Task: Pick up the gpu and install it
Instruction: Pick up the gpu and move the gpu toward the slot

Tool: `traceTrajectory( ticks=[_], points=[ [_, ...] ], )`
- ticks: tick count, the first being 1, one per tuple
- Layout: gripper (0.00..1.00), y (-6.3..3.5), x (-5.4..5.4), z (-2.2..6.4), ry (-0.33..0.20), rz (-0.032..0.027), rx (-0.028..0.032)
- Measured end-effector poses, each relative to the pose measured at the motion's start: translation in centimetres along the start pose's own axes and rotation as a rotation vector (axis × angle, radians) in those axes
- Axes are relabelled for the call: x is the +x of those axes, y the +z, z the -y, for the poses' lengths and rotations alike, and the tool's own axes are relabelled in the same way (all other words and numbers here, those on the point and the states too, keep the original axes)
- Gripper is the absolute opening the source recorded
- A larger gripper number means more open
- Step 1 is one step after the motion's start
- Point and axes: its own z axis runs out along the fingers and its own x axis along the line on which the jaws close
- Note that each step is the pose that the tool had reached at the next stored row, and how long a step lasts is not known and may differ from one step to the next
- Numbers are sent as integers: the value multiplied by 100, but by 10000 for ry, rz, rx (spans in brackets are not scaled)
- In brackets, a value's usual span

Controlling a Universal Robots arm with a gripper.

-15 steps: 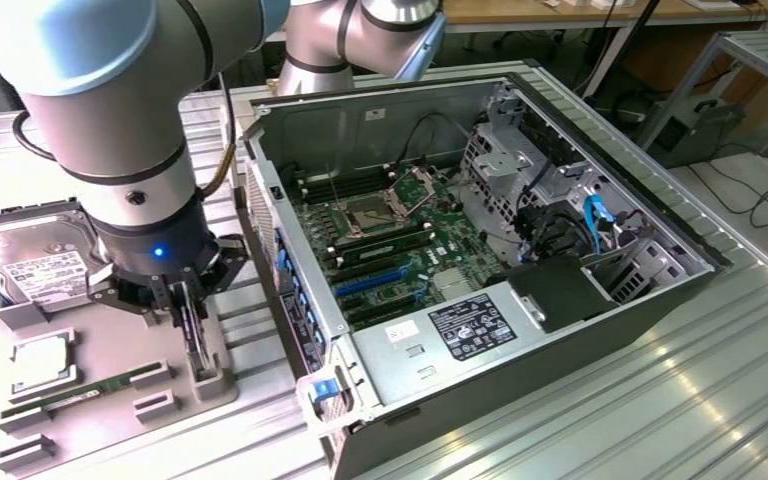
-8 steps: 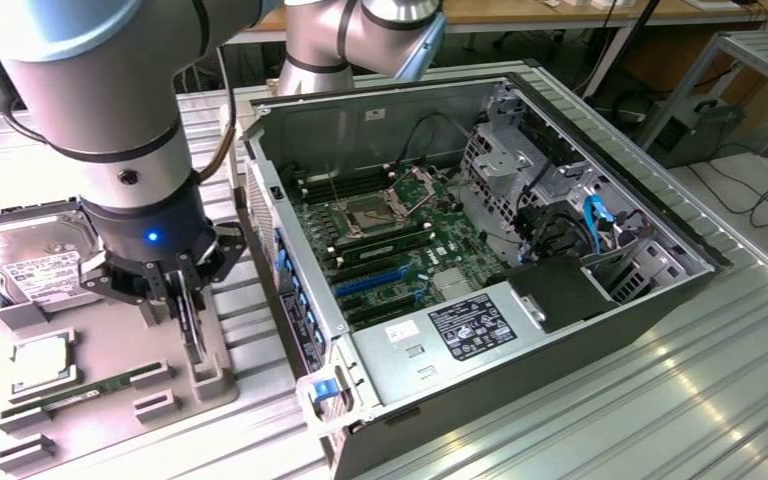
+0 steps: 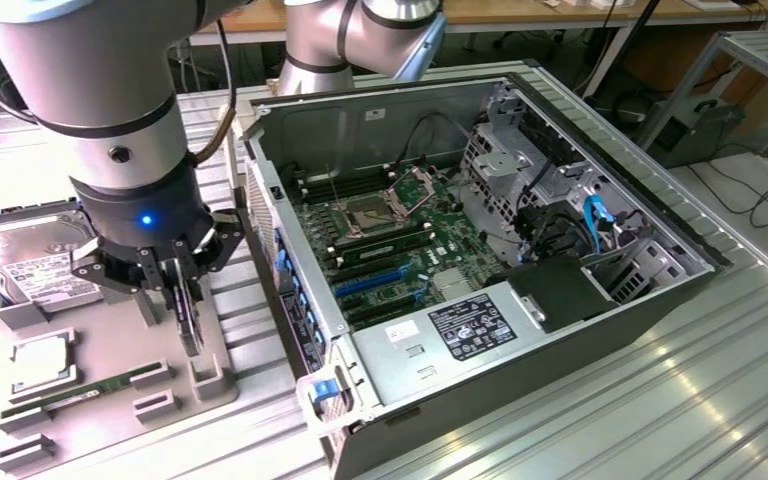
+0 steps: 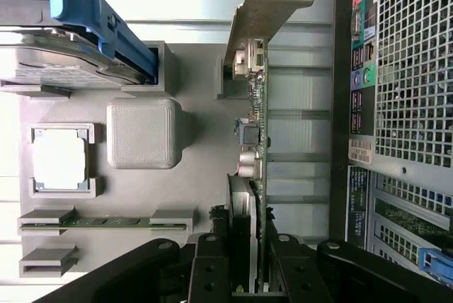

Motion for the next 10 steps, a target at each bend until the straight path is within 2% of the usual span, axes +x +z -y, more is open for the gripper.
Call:
traceTrajectory(
  ticks=[10],
  points=[
    [27,-166,-3,-4,0,0,0]
  ],
)
